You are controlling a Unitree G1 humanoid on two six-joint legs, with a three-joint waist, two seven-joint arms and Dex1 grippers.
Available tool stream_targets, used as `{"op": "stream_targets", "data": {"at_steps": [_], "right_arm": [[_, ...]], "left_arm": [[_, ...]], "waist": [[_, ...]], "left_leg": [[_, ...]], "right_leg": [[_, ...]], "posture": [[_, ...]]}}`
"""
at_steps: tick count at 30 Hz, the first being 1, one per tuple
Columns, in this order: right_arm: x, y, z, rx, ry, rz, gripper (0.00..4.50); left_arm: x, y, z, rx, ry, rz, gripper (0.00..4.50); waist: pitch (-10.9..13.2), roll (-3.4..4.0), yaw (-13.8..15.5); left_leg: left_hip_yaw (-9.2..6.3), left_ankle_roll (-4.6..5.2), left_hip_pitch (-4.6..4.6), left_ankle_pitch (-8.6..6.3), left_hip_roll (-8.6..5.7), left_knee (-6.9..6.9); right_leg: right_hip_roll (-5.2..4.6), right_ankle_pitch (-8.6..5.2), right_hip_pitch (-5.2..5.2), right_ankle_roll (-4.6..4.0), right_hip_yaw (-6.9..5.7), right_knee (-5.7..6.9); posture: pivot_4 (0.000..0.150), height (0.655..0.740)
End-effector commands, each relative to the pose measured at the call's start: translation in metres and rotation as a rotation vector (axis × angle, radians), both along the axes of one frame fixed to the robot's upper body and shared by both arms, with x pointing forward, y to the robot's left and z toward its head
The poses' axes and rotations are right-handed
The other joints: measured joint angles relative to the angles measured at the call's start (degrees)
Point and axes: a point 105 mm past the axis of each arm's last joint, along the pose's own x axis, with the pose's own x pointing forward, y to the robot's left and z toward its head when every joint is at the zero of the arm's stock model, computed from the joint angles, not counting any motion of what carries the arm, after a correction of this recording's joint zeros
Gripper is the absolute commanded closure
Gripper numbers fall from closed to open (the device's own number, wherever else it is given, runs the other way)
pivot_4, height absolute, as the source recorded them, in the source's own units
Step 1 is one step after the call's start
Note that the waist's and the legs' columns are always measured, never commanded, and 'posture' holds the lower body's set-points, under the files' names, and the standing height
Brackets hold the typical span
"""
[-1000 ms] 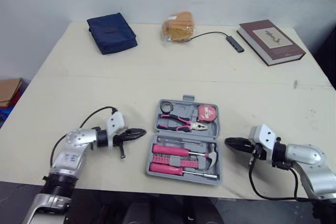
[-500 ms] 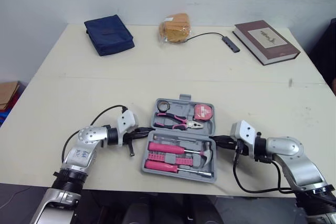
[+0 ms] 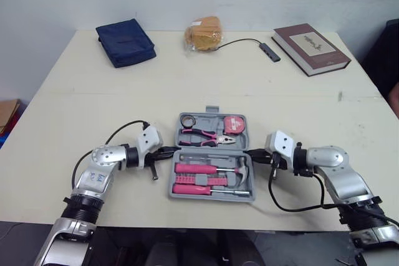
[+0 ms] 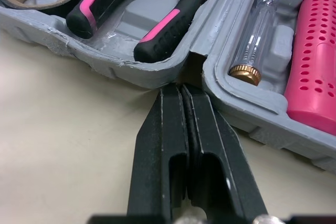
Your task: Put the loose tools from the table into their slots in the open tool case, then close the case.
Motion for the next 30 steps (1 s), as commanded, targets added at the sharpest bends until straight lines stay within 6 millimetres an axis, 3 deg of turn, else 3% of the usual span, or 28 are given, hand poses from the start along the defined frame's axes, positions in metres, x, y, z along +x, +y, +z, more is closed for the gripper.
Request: {"op": "stream_targets", "data": {"at_steps": [1, 4, 6, 9, 15, 16, 19, 24, 28, 30], "right_arm": [[0.001, 0.003, 0.001, 0.004, -0.005, 0.009, 4.45], [0.003, -0.006, 0.003, 0.013, -0.009, -0.042, 4.45], [0.003, -0.015, 0.01, 0.048, 0.004, -0.077, 4.5], [0.001, -0.039, 0.024, 0.038, -0.004, -0.15, 3.56], [0.0, -0.058, 0.072, 0.213, 0.117, -0.337, 0.54], [0.001, -0.058, 0.079, 0.249, 0.152, -0.381, 0.04], [-0.002, -0.048, 0.093, 0.232, 0.357, -0.481, 0.04], [-0.006, -0.027, 0.104, 0.21, 0.516, -0.52, 0.04], [0.013, -0.013, 0.095, 0.111, 0.554, -0.636, 0.04], [0.019, -0.001, 0.096, 0.129, 0.582, -0.616, 0.04]], "left_arm": [[0.002, 0.012, -0.015, 0.052, 0.048, 0.059, 4.5], [0.001, 0.02, -0.012, 0.028, 0.076, 0.094, 4.5], [0.006, 0.034, -0.005, 0.004, 0.052, 0.172, 3.95], [0.003, 0.055, 0.014, -0.01, -0.005, 0.188, 2.87], [0.003, 0.057, 0.07, -0.085, 0.012, 0.207, 0.11], [0.003, 0.055, 0.075, -0.089, 0.038, 0.221, 0.0], [0.007, 0.037, 0.091, -0.079, 0.144, 0.267, 0.0], [0.014, 0.028, 0.091, 0.001, 0.249, 0.396, 0.0], [0.027, 0.003, 0.096, 0.012, 0.238, 0.402, 0.0], [0.033, 0.001, 0.094, 0.011, 0.266, 0.437, 0.0]], "waist": [[0.0, 0.0, -0.01], [0.0, 0.0, -0.03], [0.0, 0.01, -0.05], [0.04, 0.05, -0.07], [0.1, 0.07, 0.07], [0.13, 0.07, 0.08], [0.15, 0.1, 0.08], [0.15, 0.11, -0.07], [0.2, 0.05, 0.08], [0.21, 0.02, 0.13]], "left_leg": [[0.0, 0.0, 0.01, 0.0, 0.0, 0.0], [0.0, -0.01, 0.01, 0.0, 0.01, 0.0], [0.0, -0.01, 0.01, 0.0, 0.01, -0.01], [-0.02, -0.01, -0.01, 0.0, 0.03, -0.03], [-0.04, -0.04, -0.54, 0.02, 0.02, -0.08], [-0.06, -0.04, -0.56, 0.02, 0.02, -0.06], [-0.11, -0.05, -0.78, 0.04, 0.0, 0.02], [-0.19, -0.03, -1.0, 0.08, -0.03, -0.13], [-0.1, -0.27, -1.25, 0.25, -0.06, -0.1], [-0.08, -0.31, -1.48, 0.35, -0.13, 0.05]], "right_leg": [[0.0, 0.0, 0.0, 0.0, 0.01, 0.01], [0.0, 0.0, 0.0, 0.0, 0.01, 0.01], [0.0, 0.0, 0.0, 0.0, 0.02, 0.01], [-0.01, 0.0, -0.02, 0.0, 0.01, -0.01], [-0.12, 0.0, -0.61, -0.01, 0.01, -0.03], [-0.12, 0.0, -0.61, -0.01, 0.01, -0.03], [-0.15, 0.02, -0.8, -0.01, 0.0, 0.04], [-0.11, 0.03, -0.96, -0.01, -0.06, -0.07], [-0.03, 0.04, -1.16, 0.01, -0.04, 0.05], [-0.06, 0.09, -1.33, 0.1, -0.01, 0.04]], "posture": [[0.15, 0.74], [0.15, 0.74], [0.15, 0.74], [0.15, 0.74], [0.15, 0.74], [0.15, 0.74], [0.15, 0.74], [0.15, 0.74], [0.15, 0.74], [0.15, 0.74]]}}
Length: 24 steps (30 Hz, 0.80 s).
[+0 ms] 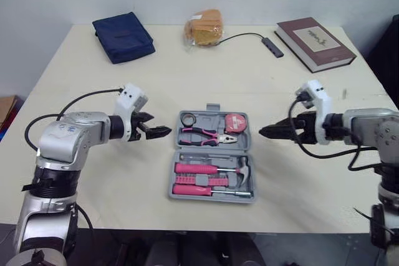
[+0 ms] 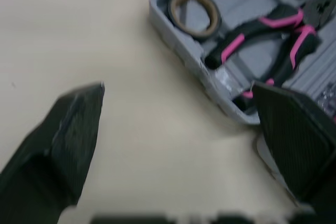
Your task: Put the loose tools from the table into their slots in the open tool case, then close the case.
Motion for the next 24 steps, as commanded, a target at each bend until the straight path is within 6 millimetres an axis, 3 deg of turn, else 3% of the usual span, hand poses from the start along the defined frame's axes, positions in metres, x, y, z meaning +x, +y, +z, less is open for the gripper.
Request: {"op": "stream_targets", "data": {"at_steps": [1, 5, 8, 24], "right_arm": [[0.007, 0.011, 0.004, 0.004, 0.013, -0.005, 0.04], [0.014, 0.014, -0.005, -0.052, 0.036, -0.043, 0.04], [0.017, 0.014, -0.009, -0.074, 0.047, -0.066, 0.04], [0.025, 0.01, -0.034, -0.101, 0.121, -0.178, 0.04]], "left_arm": [[0.009, -0.001, 0.005, 0.029, -0.013, 0.044, 0.0], [0.013, -0.009, 0.002, 0.036, 0.005, 0.036, 0.0], [0.013, -0.008, -0.002, 0.057, 0.017, 0.041, 0.0], [0.019, -0.014, -0.03, 0.049, 0.06, 0.095, 0.0]], "waist": [[0.0, 0.0, 0.02], [-0.01, 0.01, 0.03], [0.0, 0.0, 0.03], [-0.03, -0.04, -0.07]], "left_leg": [[0.01, 0.0, -0.05, 0.01, -0.02, 0.03], [0.07, -0.02, -0.19, 0.03, -0.02, 0.04], [0.05, -0.02, -0.83, 0.05, -0.01, 0.38], [0.16, 0.1, -0.71, 0.12, -0.09, 0.65]], "right_leg": [[0.0, 0.02, -0.03, 0.03, 0.02, 0.01], [0.04, 0.02, -0.19, 0.04, 0.03, 0.04], [0.05, 0.06, -0.73, 0.1, 0.01, 0.2], [0.04, 0.13, -0.62, 0.22, 0.2, 0.53]], "posture": [[0.15, 0.74], [0.15, 0.74], [0.15, 0.74], [0.15, 0.74]]}}
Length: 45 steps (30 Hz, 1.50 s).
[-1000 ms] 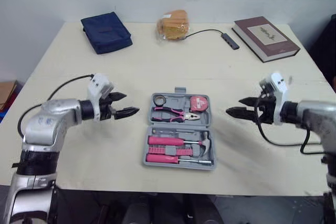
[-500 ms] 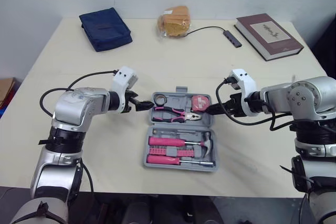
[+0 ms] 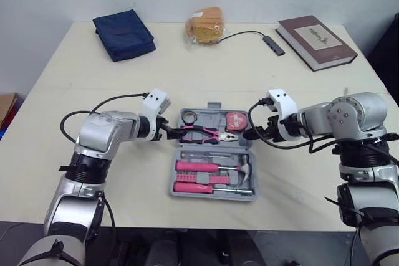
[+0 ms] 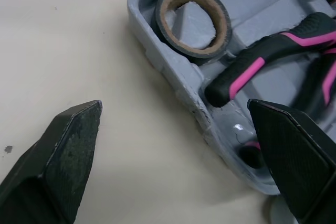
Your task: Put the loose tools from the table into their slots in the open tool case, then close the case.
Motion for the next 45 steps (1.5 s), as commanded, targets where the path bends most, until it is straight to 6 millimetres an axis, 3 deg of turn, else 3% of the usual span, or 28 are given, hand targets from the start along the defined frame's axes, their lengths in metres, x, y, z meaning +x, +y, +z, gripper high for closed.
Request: {"op": "stream_targets", "data": {"at_steps": [1, 4, 6, 8, 9, 13, 15, 17, 22, 26, 29, 32, 38, 45], "right_arm": [[0.0, -0.002, -0.003, 0.012, 0.01, -0.023, 0.04], [0.0, -0.001, -0.006, 0.014, 0.021, -0.025, 0.04], [-0.001, 0.001, -0.008, 0.023, 0.032, -0.025, 0.56], [-0.001, 0.002, -0.01, 0.039, 0.042, -0.027, 1.37], [0.0, 0.003, -0.01, 0.049, 0.044, -0.031, 2.02], [0.001, 0.007, -0.01, 0.084, 0.05, -0.037, 3.91], [0.001, 0.009, -0.009, 0.103, 0.052, -0.039, 4.5], [0.002, 0.012, -0.006, 0.141, 0.041, -0.048, 4.5], [0.001, 0.018, 0.006, 0.177, -0.033, -0.036, 4.5], [0.001, 0.027, 0.042, 0.164, -0.404, 0.105, 4.5], [-0.002, 0.023, 0.05, 0.071, -0.673, 0.209, 4.5], [-0.008, 0.019, 0.043, -0.05, -0.818, 0.315, 4.5], [-0.022, 0.004, 0.001, -0.329, -1.07, 0.523, 4.5], [-0.037, -0.014, -0.033, -0.526, -1.195, 0.686, 4.5]], "left_arm": [[0.004, 0.002, 0.0, 0.005, -0.019, 0.024, 0.0], [0.005, 0.0, -0.002, 0.008, -0.018, 0.026, 0.0], [0.003, -0.002, -0.004, 0.014, -0.001, 0.008, 0.55], [0.003, -0.004, -0.006, -0.003, 0.017, 0.02, 1.3], [0.0, -0.008, -0.006, -0.008, 0.026, -0.003, 1.85], [-0.005, -0.019, -0.004, -0.046, 0.053, -0.035, 3.48], [-0.005, -0.021, -0.004, -0.067, 0.061, -0.035, 4.14], [-0.004, -0.023, -0.002, -0.109, 0.062, -0.027, 4.44], [-0.003, -0.028, 0.015, -0.212, -0.052, -0.048, 4.49], [-0.001, -0.027, 0.033, -0.28, -0.234, -0.083, 4.49], [0.001, -0.013, 0.043, -0.299, -0.424, -0.064, 4.49], [-0.005, -0.007, 0.042, -0.247, -0.58, -0.131, 4.49], [-0.016, 0.021, 0.008, 0.065, -0.816, -0.218, 4.49], [-0.043, 0.022, -0.013, 0.18, -0.973, -0.406, 4.49]], "waist": [[-0.01, -0.01, 0.01], [-0.03, -0.04, 0.01], [-0.04, -0.06, 0.01], [-0.04, -0.06, 0.0], [-0.04, -0.06, 0.01], [-0.05, -0.06, 0.04], [-0.07, -0.05, 0.03], [-0.08, -0.05, -0.03], [-0.08, -0.04, -0.04], [-0.06, -0.05, 0.1], [-0.04, -0.06, 0.17], [-0.04, -0.06, 0.09], [-0.04, -0.07, 0.12], [-0.05, -0.07, 0.04]], "left_leg": [[0.0, 0.0, 0.06, 0.0, 0.0, 0.01], [0.0, 0.02, 0.13, 0.0, -0.01, 0.02], [0.0, 0.02, 0.15, 0.0, 0.0, 0.02], [0.0, 0.02, 0.15, 0.0, -0.01, 0.02], [0.0, 0.02, 0.14, 0.0, 0.0, 0.01], [0.0, 0.02, 0.14, 0.0, 0.0, 0.01], [0.0, 0.02, 0.18, 0.0, 0.0, 0.02], [0.01, 0.06, 0.24, 0.02, -0.02, 0.02], [0.0, 0.02, 0.25, 0.08, 0.0, 0.01], [-0.01, -0.02, 0.17, 0.1, -0.01, -0.01], [0.01, -0.01, 0.04, 0.09, -0.07, -0.03], [0.12, 0.02, 0.03, 0.07, -0.1, -0.06], [0.39, 0.14, 0.13, 0.01, -0.08, -0.04], [0.74, 0.3, 0.56, -0.09, -0.03, -0.11]], "right_leg": [[-0.01, 0.0, 0.07, 0.0, 0.0, 0.0], [-0.01, 0.01, 0.12, 0.0, 0.01, 0.03], [-0.01, 0.01, 0.13, 0.0, 0.01, 0.04], [-0.01, 0.01, 0.13, 0.0, 0.02, 0.04], [-0.01, 0.01, 0.12, 0.0, 0.02, 0.04], [-0.01, 0.01, 0.13, 0.0, 0.01, 0.03], [-0.02, 0.01, 0.18, 0.01, 0.01, 0.03], [-0.02, 0.02, 0.21, 0.01, 0.04, 0.04], [0.0, 0.04, 0.16, -0.03, 0.07, 0.07], [0.01, 0.05, 0.12, -0.02, 0.05, 0.04], [0.06, 0.1, 0.04, 0.07, 0.03, 0.0], [0.09, 0.15, 0.05, 0.16, 0.03, -0.14], [0.06, 0.22, 0.1, 0.29, -0.17, -0.51], [0.03, 0.23, 0.3, 0.29, 0.1, -0.49]], "posture": [[0.15, 0.74], [0.15, 0.74], [0.15, 0.74], [0.15, 0.74], [0.15, 0.74], [0.15, 0.74], [0.15, 0.74], [0.15, 0.74], [0.15, 0.74], [0.15, 0.74], [0.15, 0.74], [0.15, 0.74], [0.15, 0.74], [0.15, 0.74]]}}
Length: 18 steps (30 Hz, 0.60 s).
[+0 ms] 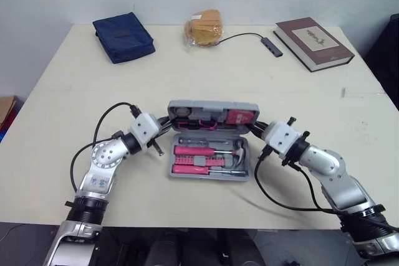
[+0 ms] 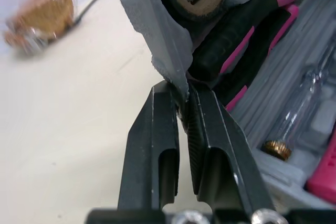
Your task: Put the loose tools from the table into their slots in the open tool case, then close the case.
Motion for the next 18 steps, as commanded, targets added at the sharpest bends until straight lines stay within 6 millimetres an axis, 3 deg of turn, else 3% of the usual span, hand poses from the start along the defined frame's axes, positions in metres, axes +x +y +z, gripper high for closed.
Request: {"op": "stream_targets", "data": {"at_steps": [1, 3, 5, 7, 10, 14, 18], "right_arm": [[-0.007, -0.023, -0.021, -0.174, -0.049, 0.0, 4.5], [-0.01, -0.026, -0.024, -0.162, -0.047, 0.004, 4.5], [-0.014, -0.024, -0.02, -0.154, -0.082, 0.033, 4.5], [-0.02, -0.022, -0.022, -0.173, -0.108, 0.072, 3.7], [-0.023, -0.05, -0.023, -0.245, -0.149, -0.014, 2.32], [-0.034, -0.083, -0.023, -0.274, -0.11, -0.07, 2.32], [-0.04, -0.102, -0.017, -0.248, -0.095, -0.109, 2.32]], "left_arm": [[-0.018, 0.003, -0.012, 0.091, -0.037, -0.072, 4.49], [-0.021, 0.006, -0.013, 0.127, -0.077, -0.075, 4.49], [-0.03, 0.002, -0.017, 0.109, -0.053, -0.136, 3.76], [-0.033, 0.004, -0.017, 0.099, -0.054, -0.147, 2.94], [-0.036, 0.04, -0.023, 0.157, -0.008, -0.054, 1.64], [-0.056, 0.082, -0.03, 0.184, 0.131, -0.021, 1.64], [-0.053, 0.101, -0.016, 0.156, 0.132, 0.045, 1.64]], "waist": [[0.0, 0.0, 0.03], [0.0, -0.01, 0.01], [0.0, 0.0, -0.03], [-0.02, 0.04, -0.01], [-0.01, 0.01, -0.02], [0.01, 0.05, -0.49], [0.02, 0.03, -0.24]], "left_leg": [[0.06, 0.03, 0.08, -0.02, 0.0, -0.05], [0.15, 0.14, 0.3, -0.11, 0.04, -0.07], [0.15, 0.35, 0.63, -0.27, 0.07, -0.07], [0.12, 0.48, 0.84, -0.38, 0.1, -0.07], [-0.07, 0.5, 0.8, -0.43, 0.1, -0.06], [-0.05, 0.44, 0.71, -0.45, 0.16, -0.09], [-0.08, 0.43, 0.93, -0.47, 0.18, -0.09]], "right_leg": [[-0.01, 0.0, 0.05, 0.0, 0.05, -0.01], [-0.02, 0.0, 0.26, 0.0, 0.1, -0.07], [-0.02, 0.0, 0.59, 0.0, 0.11, -0.14], [-0.03, -0.01, 0.83, -0.01, 0.15, -0.21], [-0.1, -0.02, 0.92, -0.04, 0.25, -0.33], [-0.07, -0.07, 0.78, -0.12, 0.32, -0.27], [-0.07, -0.09, 0.97, -0.17, 0.29, -0.22]], "posture": [[0.15, 0.74], [0.15, 0.74], [0.15, 0.74], [0.15, 0.74], [0.15, 0.74], [0.15, 0.74], [0.15, 0.74]]}}
